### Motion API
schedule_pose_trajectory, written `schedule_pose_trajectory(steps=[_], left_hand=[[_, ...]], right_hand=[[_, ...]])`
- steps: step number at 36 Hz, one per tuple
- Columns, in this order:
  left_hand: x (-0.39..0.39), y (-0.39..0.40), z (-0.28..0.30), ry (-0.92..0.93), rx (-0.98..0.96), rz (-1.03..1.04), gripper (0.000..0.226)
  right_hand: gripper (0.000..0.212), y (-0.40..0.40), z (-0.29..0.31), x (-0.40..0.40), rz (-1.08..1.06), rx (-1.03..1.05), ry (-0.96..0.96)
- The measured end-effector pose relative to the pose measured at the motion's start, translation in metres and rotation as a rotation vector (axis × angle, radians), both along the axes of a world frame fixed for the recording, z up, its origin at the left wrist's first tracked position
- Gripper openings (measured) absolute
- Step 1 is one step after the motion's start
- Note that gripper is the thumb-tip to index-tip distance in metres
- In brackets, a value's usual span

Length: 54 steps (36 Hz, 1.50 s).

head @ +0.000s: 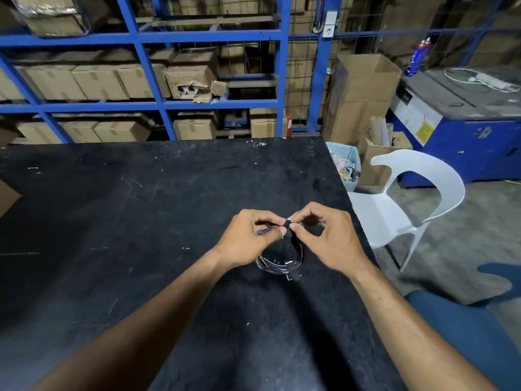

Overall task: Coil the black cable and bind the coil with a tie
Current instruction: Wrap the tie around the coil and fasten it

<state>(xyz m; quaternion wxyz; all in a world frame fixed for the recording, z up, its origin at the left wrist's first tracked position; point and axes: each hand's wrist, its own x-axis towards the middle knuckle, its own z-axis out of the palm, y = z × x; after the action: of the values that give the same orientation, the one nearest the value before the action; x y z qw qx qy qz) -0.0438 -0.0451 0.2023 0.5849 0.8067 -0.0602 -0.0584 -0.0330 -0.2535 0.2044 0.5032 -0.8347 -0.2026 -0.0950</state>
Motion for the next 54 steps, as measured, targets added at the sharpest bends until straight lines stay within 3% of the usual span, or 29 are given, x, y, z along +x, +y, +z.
schedule_pose_trajectory(steps=[10, 17, 20, 23, 33, 42, 48, 52, 54], left_hand=[[-0.009, -0.002, 0.009, -0.192, 0.199, 0.027, 0.011], [-0.011, -0.008, 0.001, -0.221, 0.183, 0.092, 0.012], [-0.009, -0.010, -0.002, -0.164, 0.092, 0.153, 0.026], [-0.005, -0.006, -0.002, -0.044, -0.032, 0.164, 0.042], [-0.003, 0.001, 0.000, -0.053, -0.036, 0.083, 0.035], [-0.001, 0.005, -0.003, -0.005, 0.034, -0.050, 0.018], [-0.002, 0.010, -0.009, -0.071, 0.334, -0.095, 0.011], [0.000, 0.019, -0.010, -0.005, 0.202, -0.031, 0.013], [0.000, 0.020, -0.015, -0.016, 0.227, -0.029, 0.016]], right_hand=[[0.012, 0.005, 0.008, -0.001, -0.027, -0.030, -0.040], [0.013, 0.012, 0.008, -0.002, -0.062, -0.101, -0.162], [0.014, 0.015, 0.006, -0.002, -0.099, -0.085, -0.179], [0.015, 0.012, 0.004, -0.002, -0.107, -0.030, -0.140], [0.029, 0.002, 0.006, 0.012, 0.058, 0.228, 0.324], [0.023, 0.008, 0.006, 0.014, 0.022, 0.112, 0.258], [0.022, 0.016, 0.006, 0.025, -0.032, 0.106, 0.223], [0.022, 0.014, 0.003, 0.035, -0.034, 0.193, 0.304], [0.023, 0.015, -0.001, 0.037, -0.013, 0.253, 0.351]])
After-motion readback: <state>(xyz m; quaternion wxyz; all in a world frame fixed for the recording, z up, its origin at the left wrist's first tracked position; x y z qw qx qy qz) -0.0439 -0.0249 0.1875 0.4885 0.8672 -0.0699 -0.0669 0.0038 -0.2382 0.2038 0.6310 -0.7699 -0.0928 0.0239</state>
